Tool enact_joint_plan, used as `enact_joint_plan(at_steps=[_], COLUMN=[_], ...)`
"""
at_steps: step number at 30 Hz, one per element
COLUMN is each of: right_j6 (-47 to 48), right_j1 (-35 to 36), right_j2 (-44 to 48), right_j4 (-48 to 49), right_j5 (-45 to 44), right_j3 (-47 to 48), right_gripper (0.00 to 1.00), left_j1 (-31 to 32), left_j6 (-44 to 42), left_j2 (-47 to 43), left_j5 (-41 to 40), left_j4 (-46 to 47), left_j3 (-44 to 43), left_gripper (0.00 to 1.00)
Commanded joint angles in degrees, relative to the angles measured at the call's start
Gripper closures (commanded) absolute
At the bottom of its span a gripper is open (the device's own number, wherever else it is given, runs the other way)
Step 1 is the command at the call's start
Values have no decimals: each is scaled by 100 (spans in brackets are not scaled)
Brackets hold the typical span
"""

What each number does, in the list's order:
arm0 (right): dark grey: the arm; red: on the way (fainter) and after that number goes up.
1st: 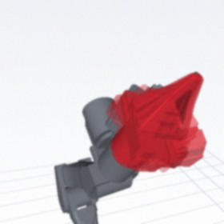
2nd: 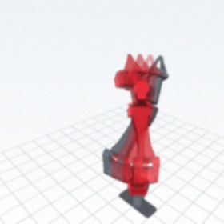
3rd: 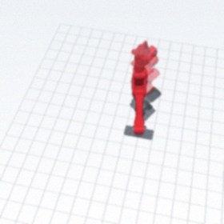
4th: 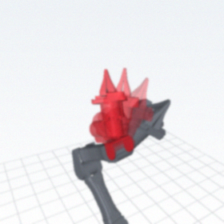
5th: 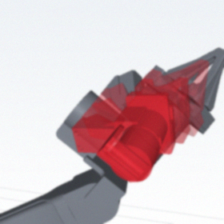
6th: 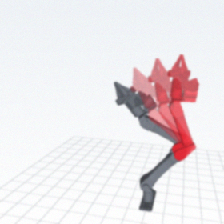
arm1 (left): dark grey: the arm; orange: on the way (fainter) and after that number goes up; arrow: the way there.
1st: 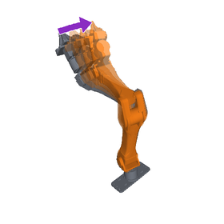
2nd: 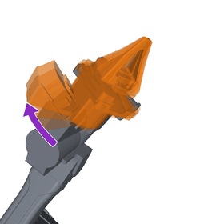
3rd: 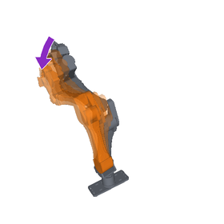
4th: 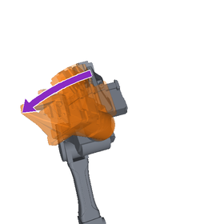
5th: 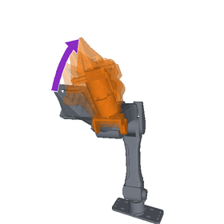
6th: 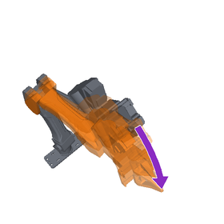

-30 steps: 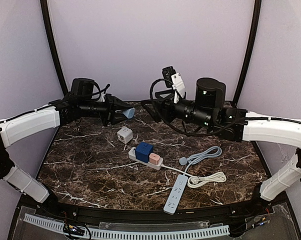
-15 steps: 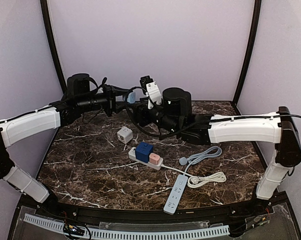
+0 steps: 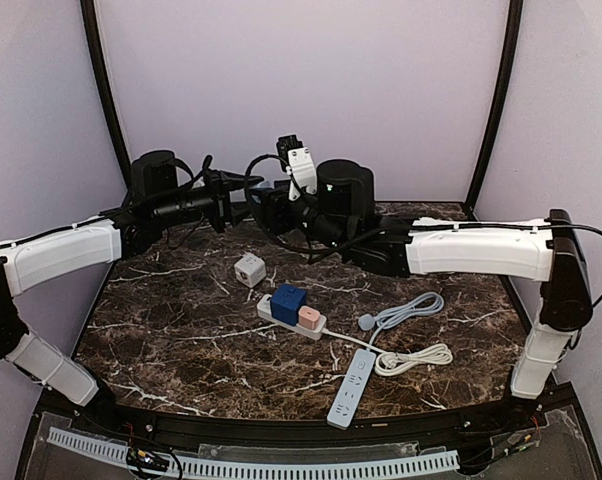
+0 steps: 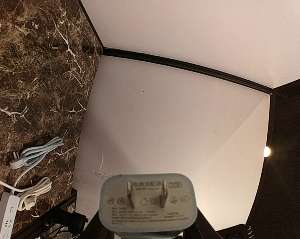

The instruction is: Insert the plug

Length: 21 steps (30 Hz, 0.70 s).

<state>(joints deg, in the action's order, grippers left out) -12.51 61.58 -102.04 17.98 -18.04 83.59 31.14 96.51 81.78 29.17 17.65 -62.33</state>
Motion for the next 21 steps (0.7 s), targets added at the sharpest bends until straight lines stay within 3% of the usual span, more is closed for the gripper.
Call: enact_joint_plan(at_steps=[1,9,21], right_j6=[-182,-172,-197], right_j1=[-109,-283,-437], right_j2=[-133,-229,-514], right_j4=[-177,-285,-492], right_j5=[31,439,742], right_j3=[172,333,853], right_gripper=[37,40,57], left_j1=[-53,-98,-99], left_j6=[79,79,-17], left_j2=[-239,-249,-196], left_j5=[53,296,572], left_j4=[450,615,644], left_j3=[116,108,6], left_gripper=[78,78,78])
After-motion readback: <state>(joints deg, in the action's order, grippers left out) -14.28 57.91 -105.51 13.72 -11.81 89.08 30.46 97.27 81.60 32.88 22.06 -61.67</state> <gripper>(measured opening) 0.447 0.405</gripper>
